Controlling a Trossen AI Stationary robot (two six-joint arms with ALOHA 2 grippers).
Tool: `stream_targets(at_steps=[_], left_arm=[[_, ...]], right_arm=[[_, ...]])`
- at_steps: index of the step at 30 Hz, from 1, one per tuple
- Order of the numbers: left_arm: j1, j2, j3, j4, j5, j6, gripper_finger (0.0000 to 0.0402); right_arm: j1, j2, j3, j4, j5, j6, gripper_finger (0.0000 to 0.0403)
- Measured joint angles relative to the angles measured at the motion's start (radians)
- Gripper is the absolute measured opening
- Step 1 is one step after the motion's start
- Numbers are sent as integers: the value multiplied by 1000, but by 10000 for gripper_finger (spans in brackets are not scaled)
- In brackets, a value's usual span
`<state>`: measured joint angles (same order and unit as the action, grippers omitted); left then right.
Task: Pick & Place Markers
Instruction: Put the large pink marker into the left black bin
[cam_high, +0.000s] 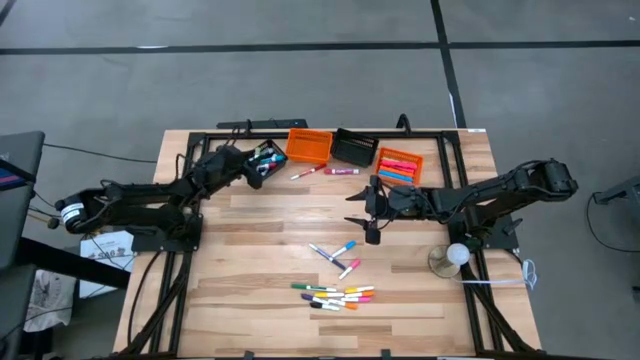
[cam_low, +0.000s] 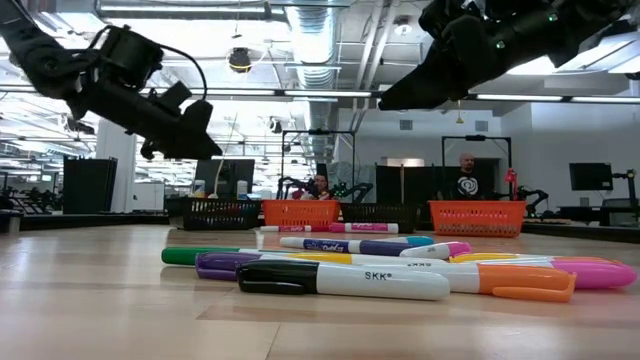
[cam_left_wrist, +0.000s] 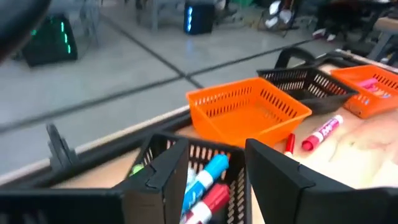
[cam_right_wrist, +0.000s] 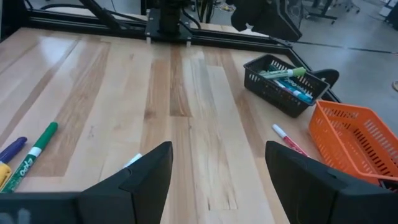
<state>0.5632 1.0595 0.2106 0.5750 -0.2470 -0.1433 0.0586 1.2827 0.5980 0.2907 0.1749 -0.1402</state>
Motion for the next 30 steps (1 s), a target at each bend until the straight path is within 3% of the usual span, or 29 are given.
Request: stream_targets(at_steps=[4,12,16,21,26,30], left_arm=[[0,1,42,-96,23,-42,152],[-38,5,55,-117,239,51,137],[-105,44,55,-122,248,130,131],[-190,118,84,-110,270,240,126],[-231,182,125,-96,187,293,122],[-237,220,131,-95,260,292,121]], right_arm=[[-2,0,0,-9,3,-11,249],[-64,0,1,-127,38,-4,249],[-106,31,2,-169,83,16,249],[-126,146,5,-179,-18,1,249],[-127,249,49,-179,-15,-25,249],[-126,298,91,-179,-9,-47,249]])
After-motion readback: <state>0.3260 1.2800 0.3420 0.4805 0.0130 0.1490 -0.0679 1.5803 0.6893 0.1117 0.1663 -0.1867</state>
